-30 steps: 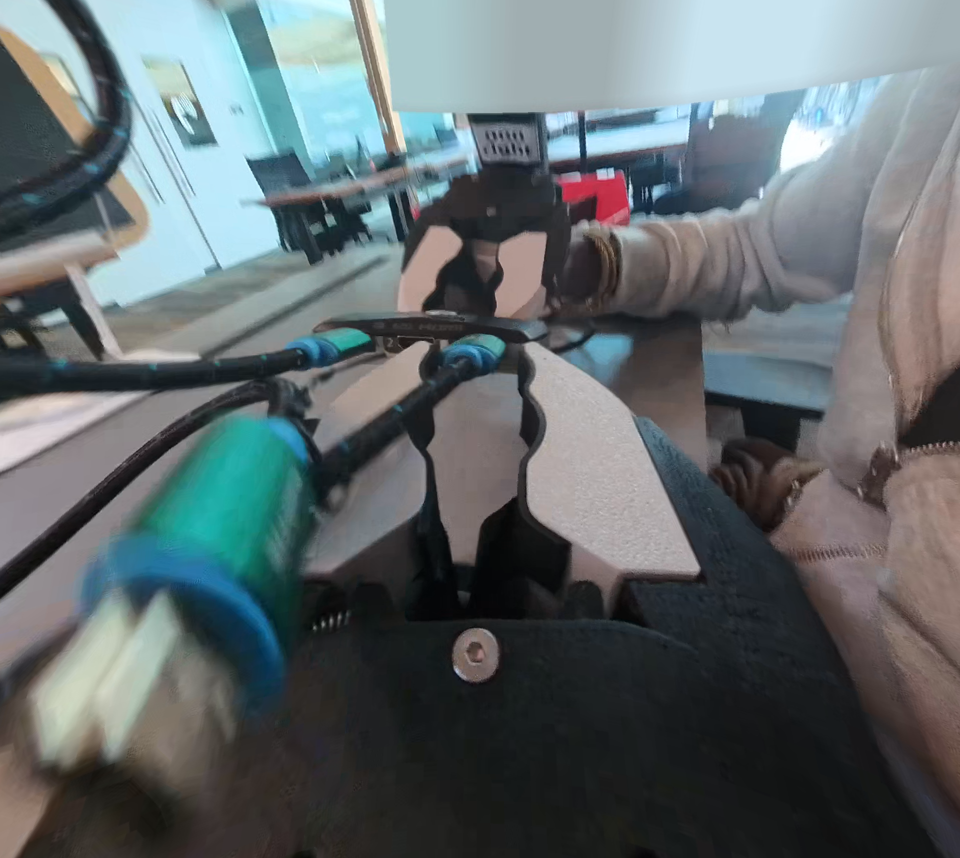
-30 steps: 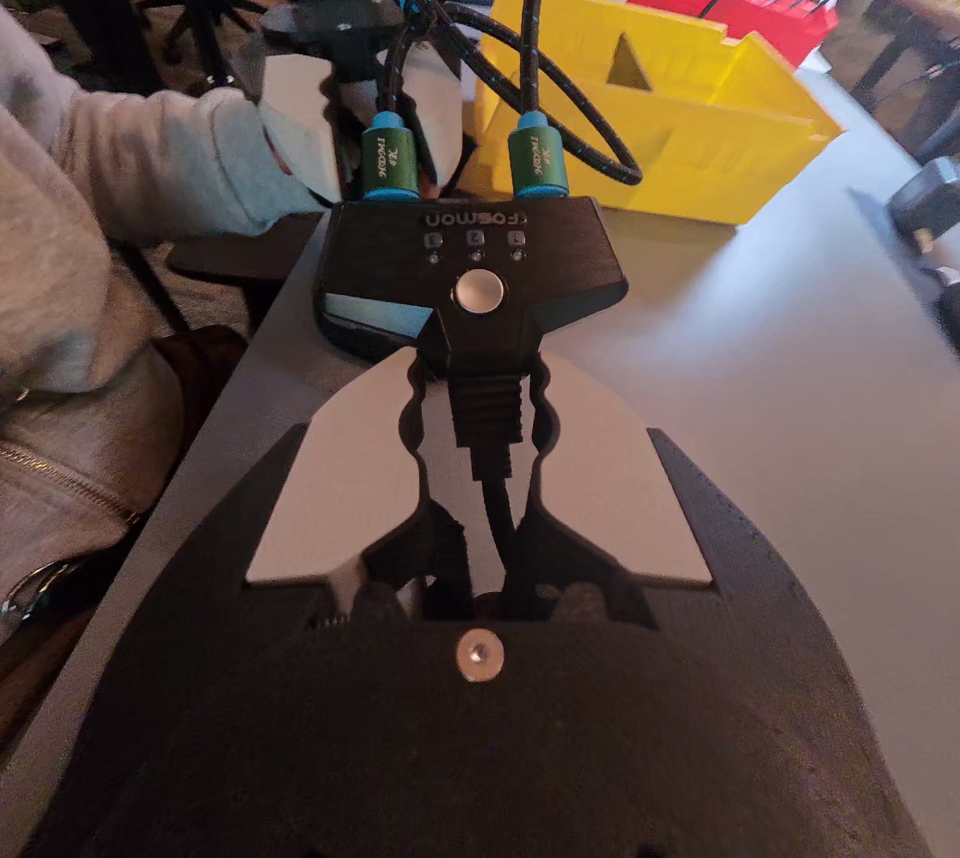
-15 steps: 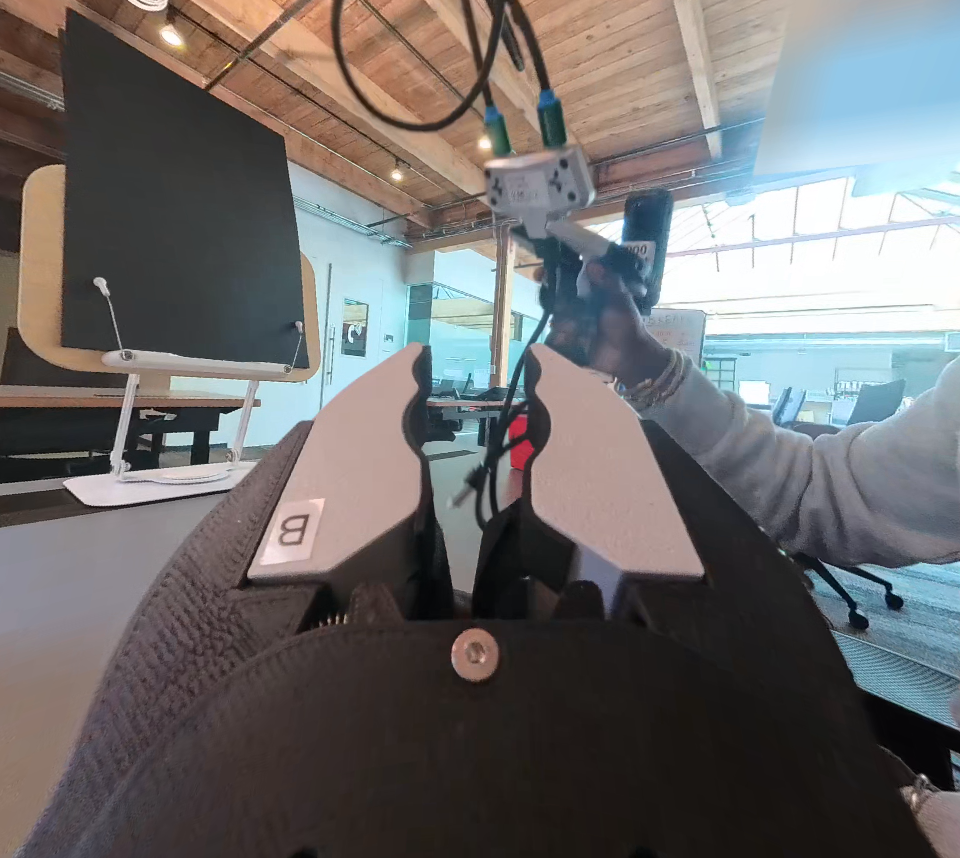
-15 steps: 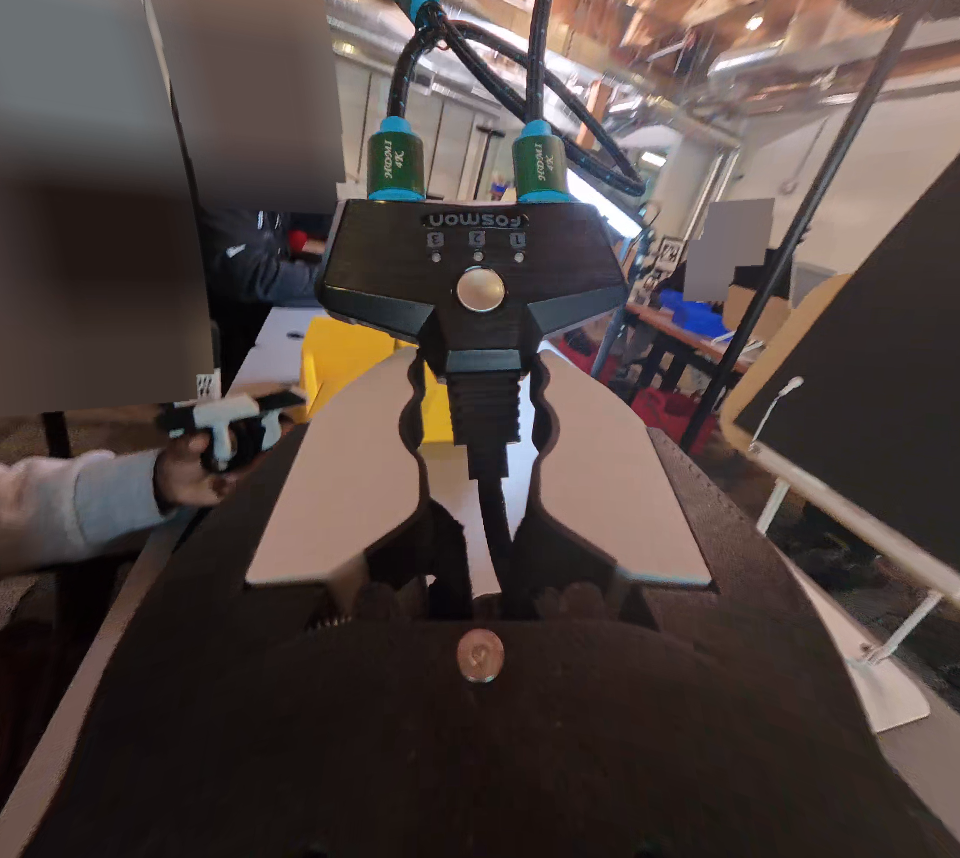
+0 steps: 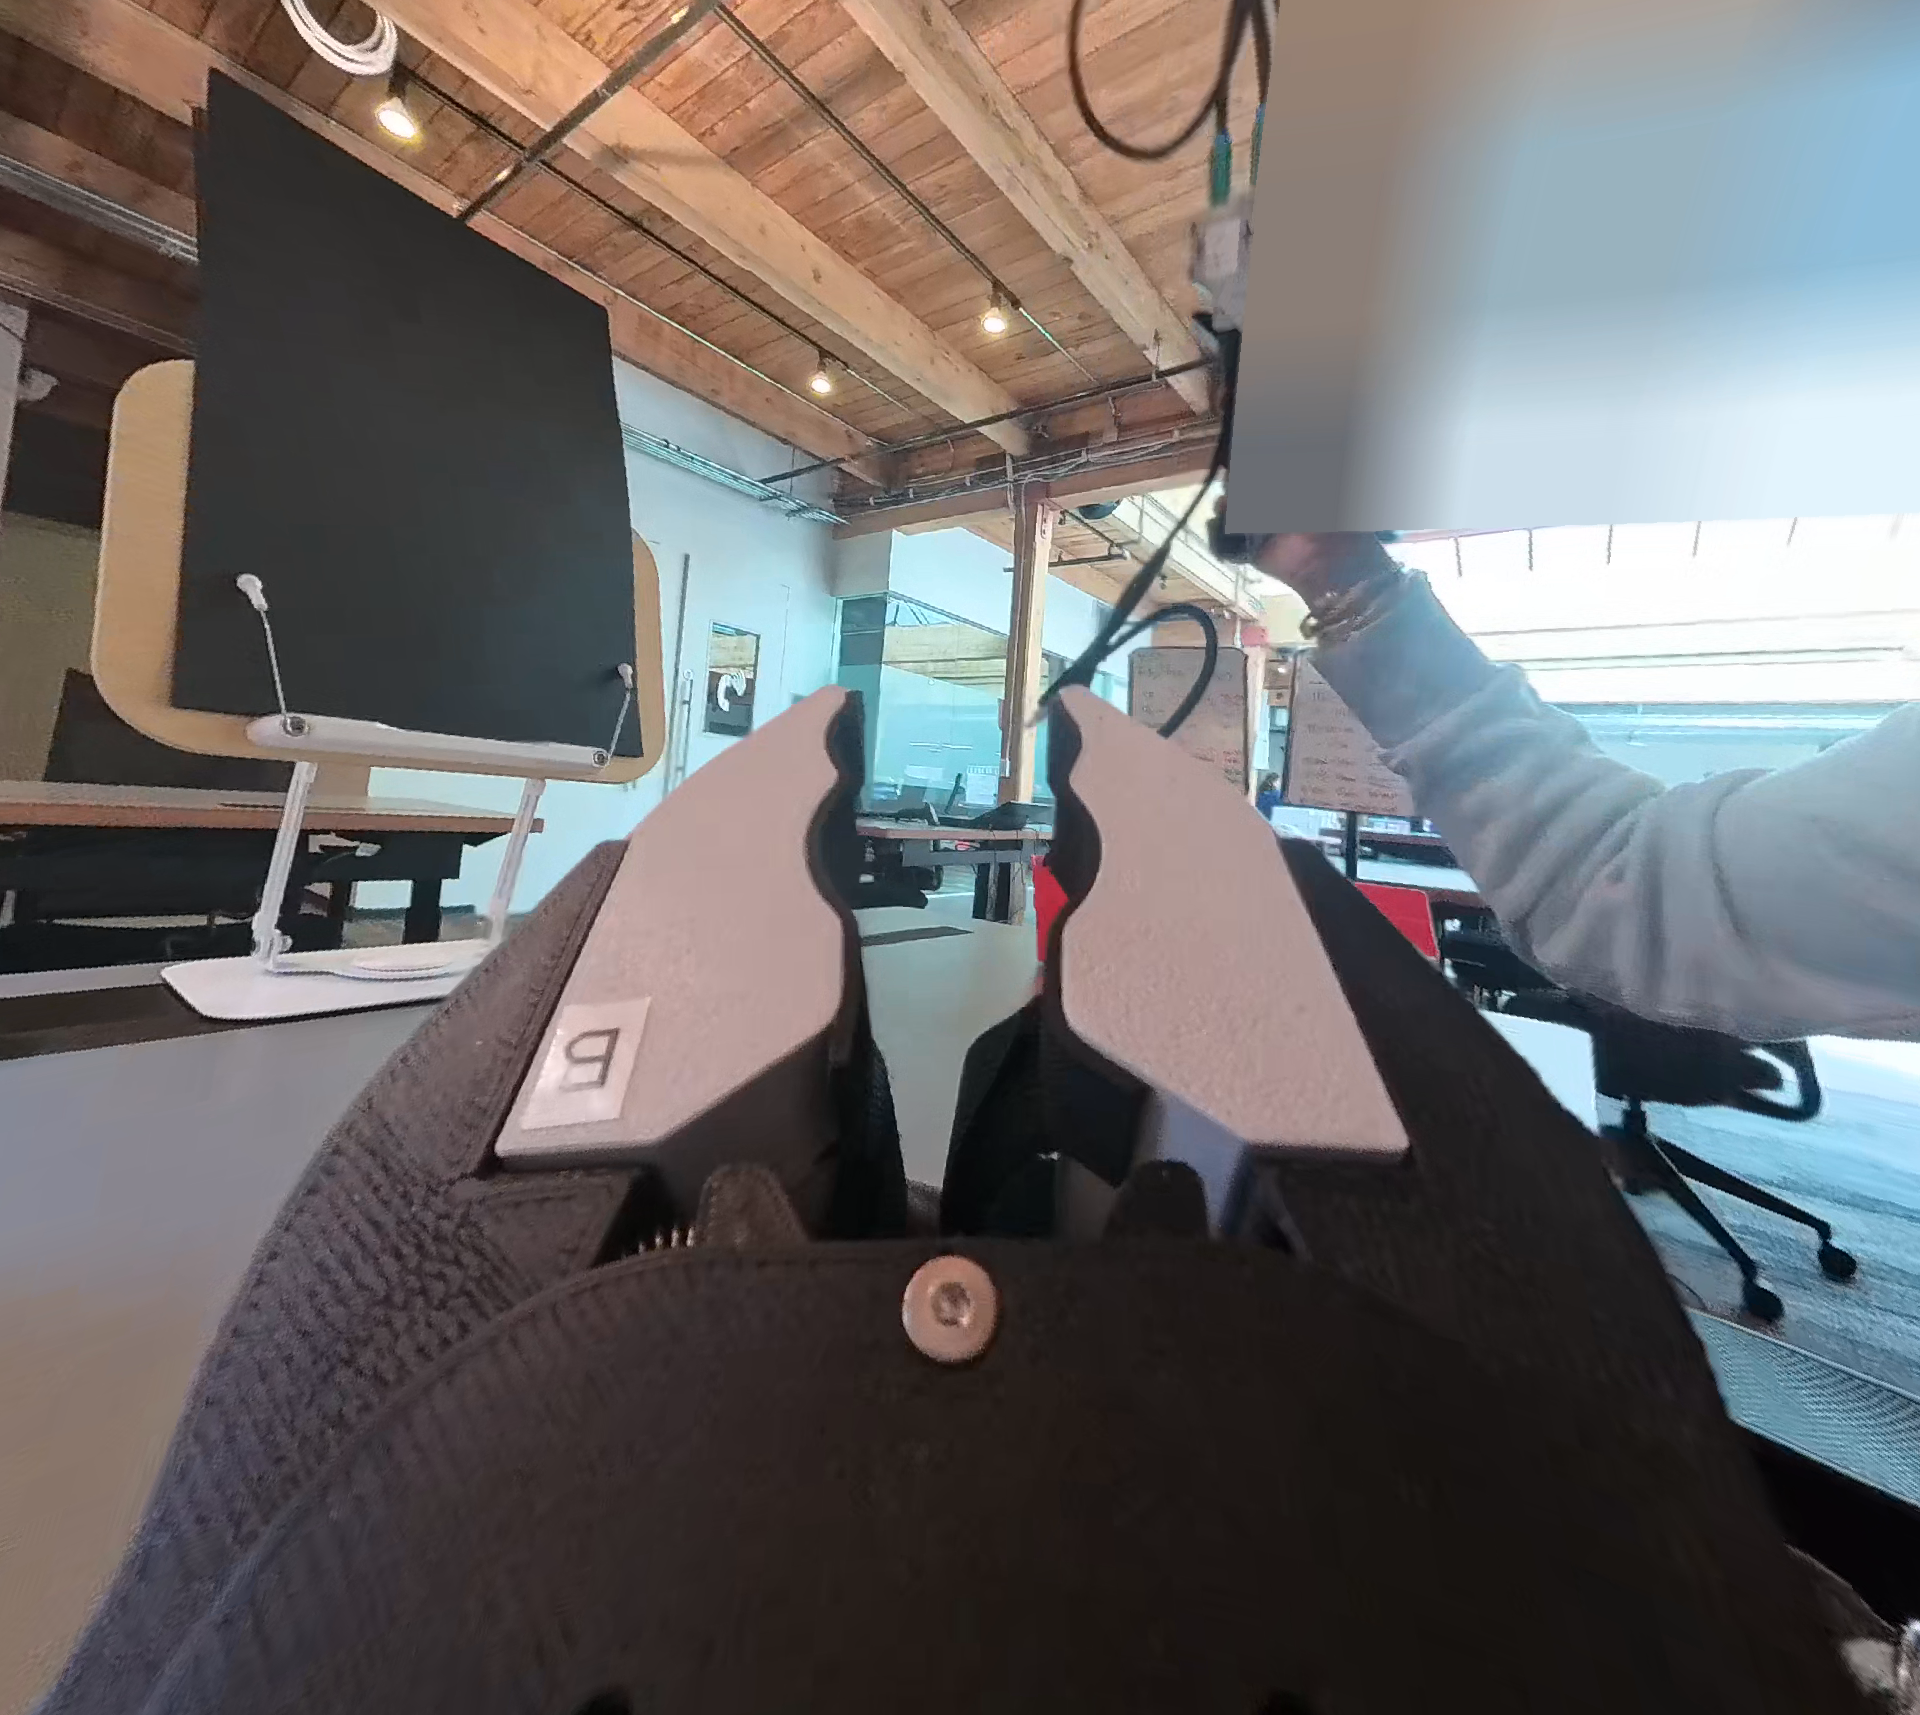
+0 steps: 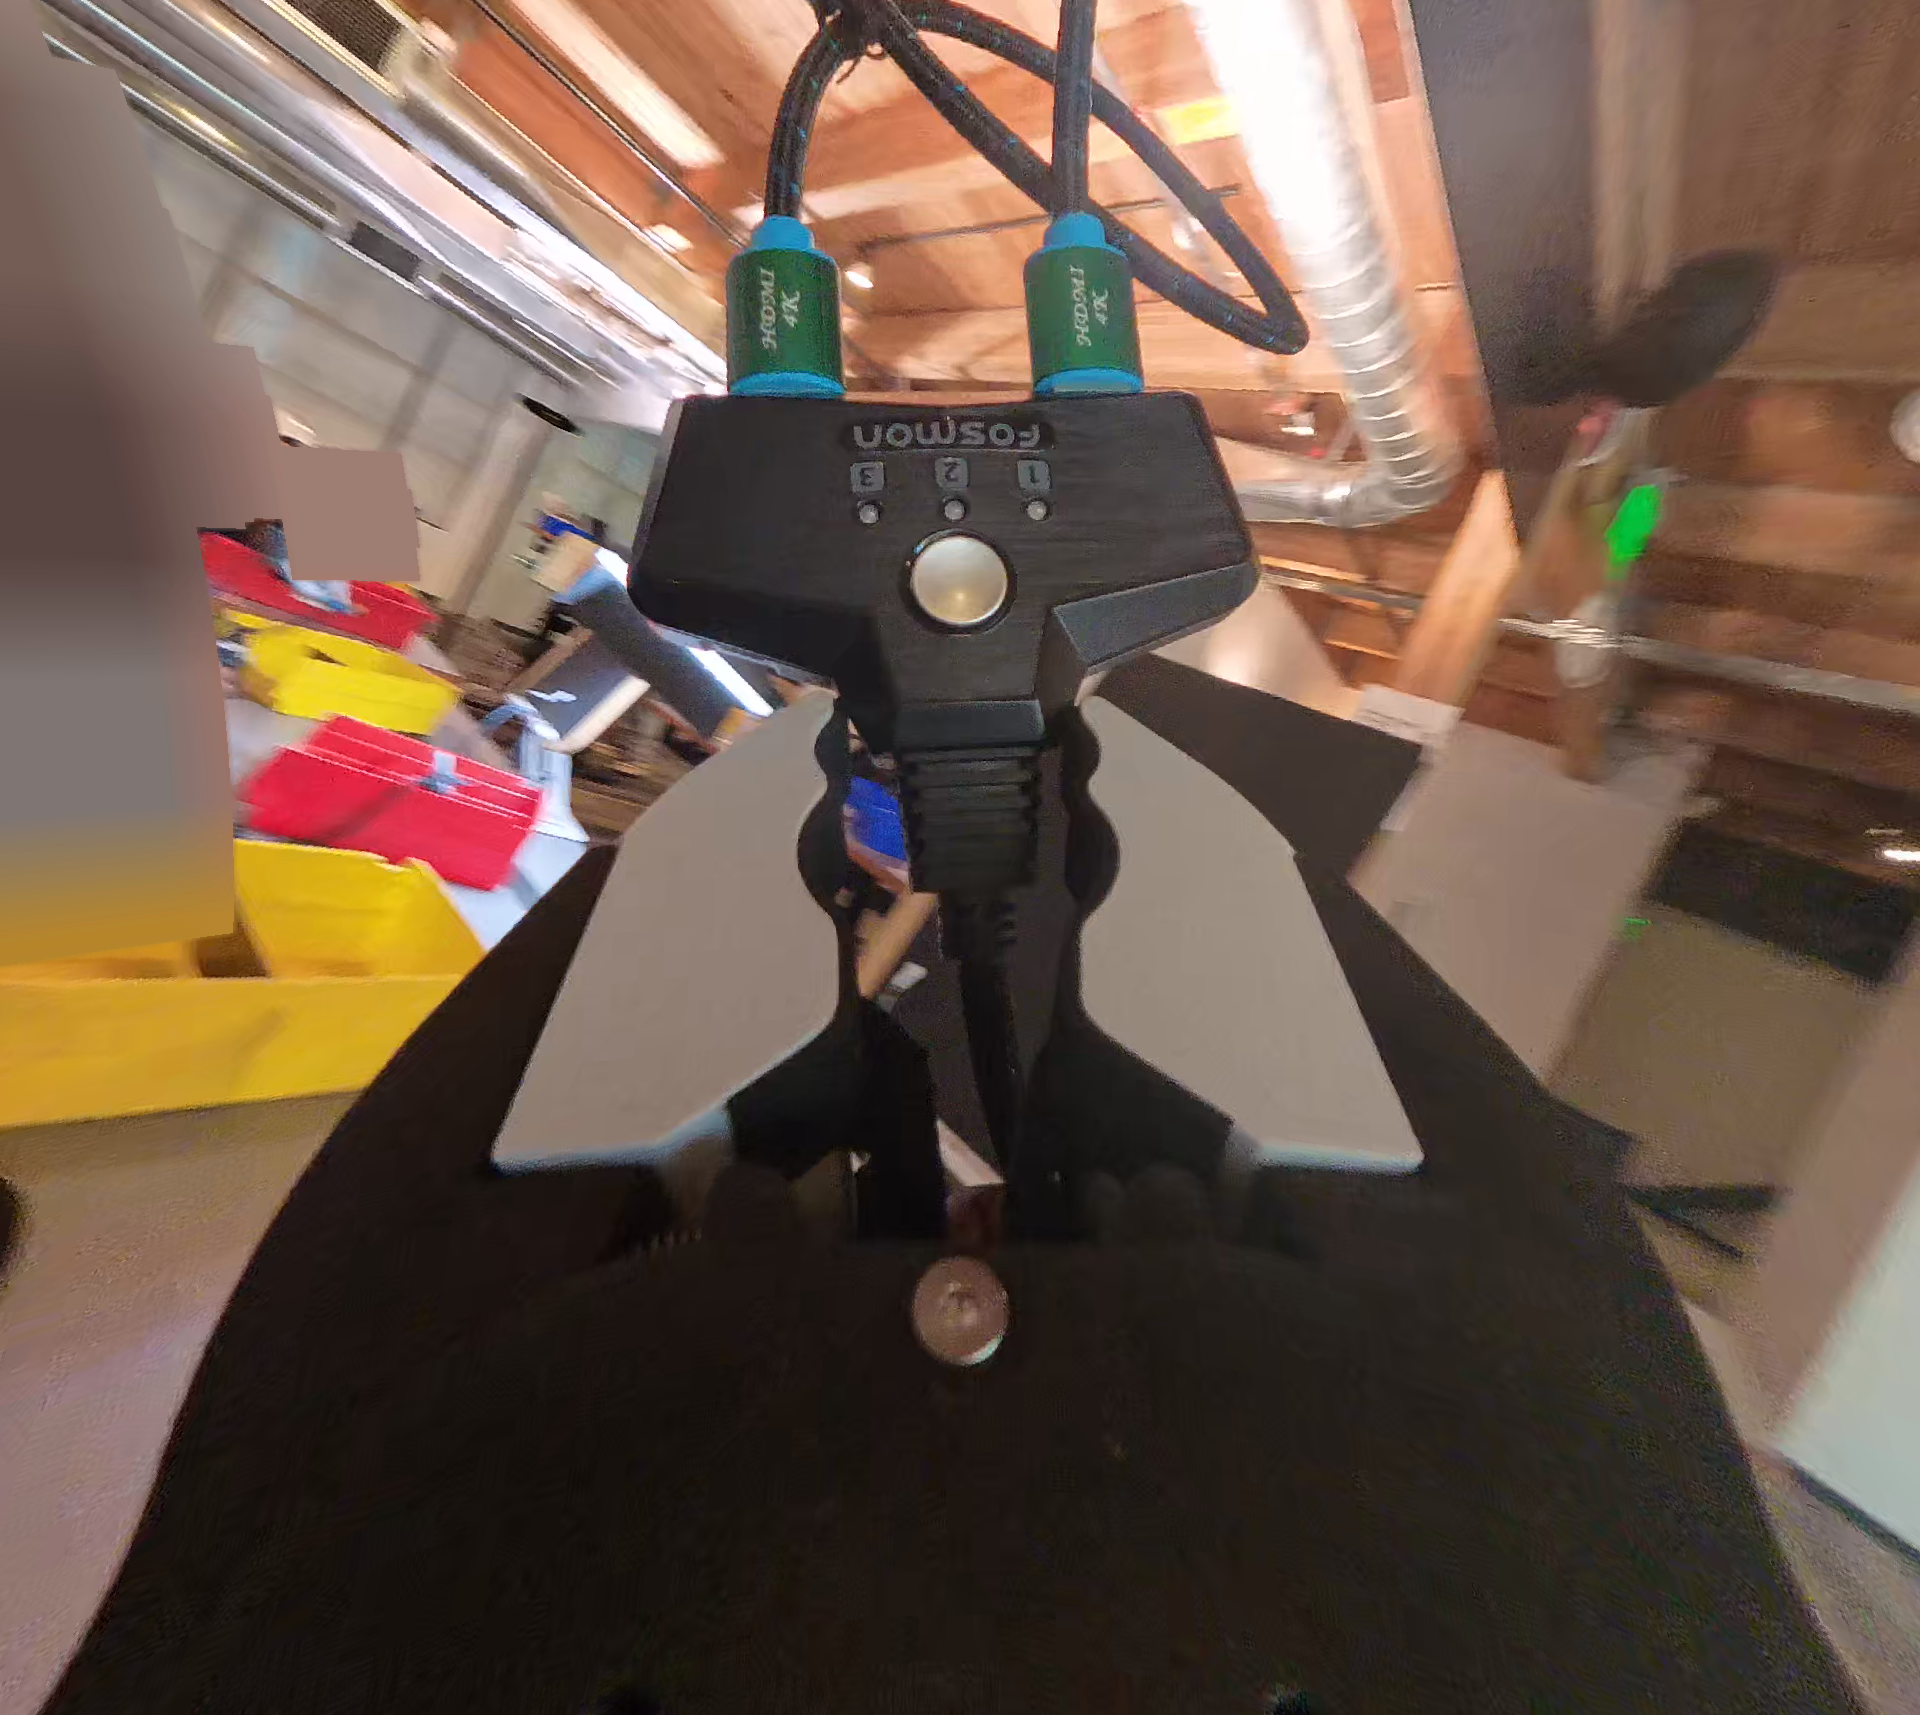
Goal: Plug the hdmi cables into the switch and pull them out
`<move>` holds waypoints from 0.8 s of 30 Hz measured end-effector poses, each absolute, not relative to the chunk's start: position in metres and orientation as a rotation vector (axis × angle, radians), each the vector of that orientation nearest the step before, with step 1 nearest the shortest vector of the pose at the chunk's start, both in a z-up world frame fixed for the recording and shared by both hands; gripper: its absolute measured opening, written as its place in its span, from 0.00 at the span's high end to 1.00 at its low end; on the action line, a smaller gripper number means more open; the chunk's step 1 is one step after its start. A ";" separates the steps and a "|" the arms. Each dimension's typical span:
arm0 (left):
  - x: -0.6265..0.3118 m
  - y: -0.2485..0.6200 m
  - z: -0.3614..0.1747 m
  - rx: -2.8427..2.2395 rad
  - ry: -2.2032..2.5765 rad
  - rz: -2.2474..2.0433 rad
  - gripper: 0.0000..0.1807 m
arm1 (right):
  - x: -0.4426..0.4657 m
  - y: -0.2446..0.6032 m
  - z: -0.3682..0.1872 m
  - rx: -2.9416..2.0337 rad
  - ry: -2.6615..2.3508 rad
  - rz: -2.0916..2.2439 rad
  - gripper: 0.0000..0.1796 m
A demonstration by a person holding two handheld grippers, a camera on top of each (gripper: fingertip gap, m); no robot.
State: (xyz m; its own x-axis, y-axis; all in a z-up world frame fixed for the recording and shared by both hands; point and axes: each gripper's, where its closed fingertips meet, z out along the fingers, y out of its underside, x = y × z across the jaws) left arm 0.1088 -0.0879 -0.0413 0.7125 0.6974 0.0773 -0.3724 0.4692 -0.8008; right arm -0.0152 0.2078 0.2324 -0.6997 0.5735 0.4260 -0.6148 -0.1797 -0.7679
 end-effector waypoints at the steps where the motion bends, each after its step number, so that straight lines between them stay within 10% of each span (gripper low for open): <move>1: 0.109 -0.089 -0.041 -0.847 -0.427 0.695 0.82 | -0.019 0.225 0.232 0.032 -1.274 1.903 0.78; 12: 0.109 -0.083 -0.043 -0.886 -0.418 0.743 0.83 | -0.059 0.413 0.168 -0.171 -0.993 1.448 0.78; 24: 0.109 -0.081 -0.043 -0.898 -0.413 0.761 0.83 | -0.106 0.511 -0.064 -1.106 -1.564 0.902 0.79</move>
